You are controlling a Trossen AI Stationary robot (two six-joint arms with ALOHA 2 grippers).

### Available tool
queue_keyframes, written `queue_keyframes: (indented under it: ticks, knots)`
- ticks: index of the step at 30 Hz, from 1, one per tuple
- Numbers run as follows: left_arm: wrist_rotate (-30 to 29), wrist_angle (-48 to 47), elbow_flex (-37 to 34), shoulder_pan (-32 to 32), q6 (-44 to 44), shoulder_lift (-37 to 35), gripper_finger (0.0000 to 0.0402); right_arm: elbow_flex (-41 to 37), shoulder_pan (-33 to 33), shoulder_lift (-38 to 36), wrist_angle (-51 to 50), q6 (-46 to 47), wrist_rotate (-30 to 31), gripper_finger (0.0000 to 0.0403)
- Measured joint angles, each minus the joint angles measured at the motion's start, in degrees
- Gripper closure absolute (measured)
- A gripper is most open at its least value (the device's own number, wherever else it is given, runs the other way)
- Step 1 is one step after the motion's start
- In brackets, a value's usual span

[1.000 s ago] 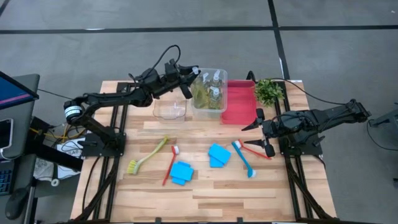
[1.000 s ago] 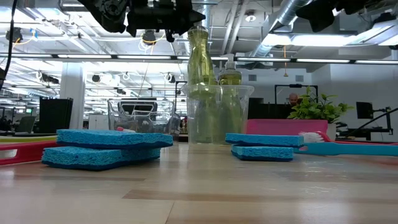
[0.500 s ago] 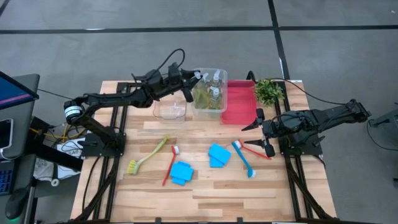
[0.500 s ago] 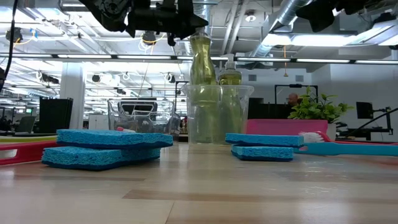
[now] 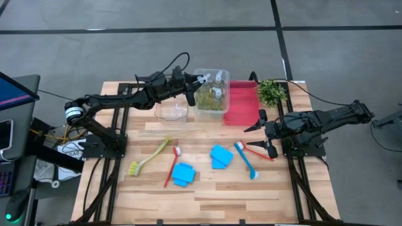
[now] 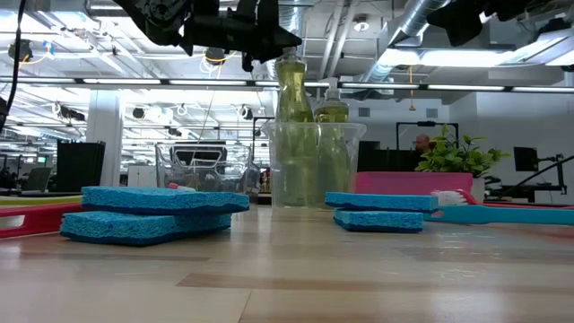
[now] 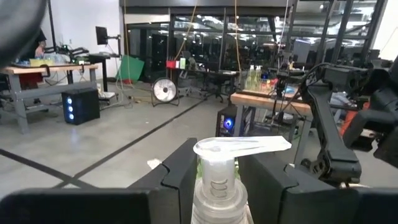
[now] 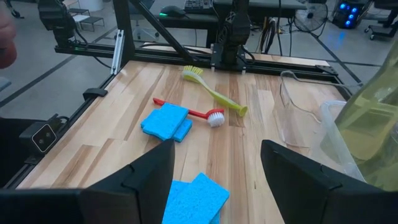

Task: Pick & Place Kitchen Sink Supplies
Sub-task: Put the green dish soap into the white bin

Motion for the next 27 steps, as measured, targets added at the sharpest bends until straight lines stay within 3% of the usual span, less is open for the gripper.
queue_keyframes:
  ticks: [6,18,27]
  knots:
    - [-2.7,-0.1,-1.9,0.0,-0.5,0.0,0.0286,0.0,0.0,0.0,0.0,0.0,0.0,0.0171]
    - [-2.9,-0.2,-3.8,-1.5,-0.4,0.0,0.0217,0.0,0.0,0.0,0.0,0.0,0.0,0.0171]
    - [-3.1,-0.8,-3.8,-2.6,-0.2,0.0,0.0204,0.0,0.0,0.0,0.0,0.0,0.0,0.0171]
